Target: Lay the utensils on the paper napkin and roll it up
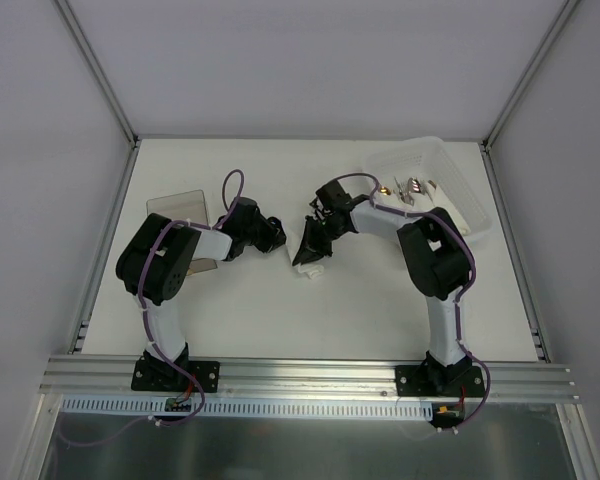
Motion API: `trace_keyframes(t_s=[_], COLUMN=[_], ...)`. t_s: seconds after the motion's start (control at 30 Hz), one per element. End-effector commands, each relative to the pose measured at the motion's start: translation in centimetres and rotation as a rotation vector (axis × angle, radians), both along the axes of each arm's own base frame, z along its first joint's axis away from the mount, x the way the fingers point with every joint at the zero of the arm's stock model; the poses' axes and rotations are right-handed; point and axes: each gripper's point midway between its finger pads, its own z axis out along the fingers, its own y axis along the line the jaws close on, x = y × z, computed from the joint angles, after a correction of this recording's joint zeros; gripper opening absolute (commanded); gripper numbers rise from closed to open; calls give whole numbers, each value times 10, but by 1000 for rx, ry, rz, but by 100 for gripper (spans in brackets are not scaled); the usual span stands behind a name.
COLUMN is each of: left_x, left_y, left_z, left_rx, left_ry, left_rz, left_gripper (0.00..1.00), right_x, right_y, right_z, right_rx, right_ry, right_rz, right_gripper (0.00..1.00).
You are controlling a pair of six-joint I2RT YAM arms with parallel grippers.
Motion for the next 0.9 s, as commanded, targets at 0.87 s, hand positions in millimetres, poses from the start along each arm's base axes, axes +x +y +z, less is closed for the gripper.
trace_keyframes(t_s=[0.87], left_x=[-13], left_y=[47], left_z=[44], left_rx=[205], left_ry=[-70], left_rz=[35], left_gripper=[3], right_x=[-19], right_y=[5], right_z=[-45], right_rx=[44], right_ry=[134], right_rz=[-32], right_gripper=[0])
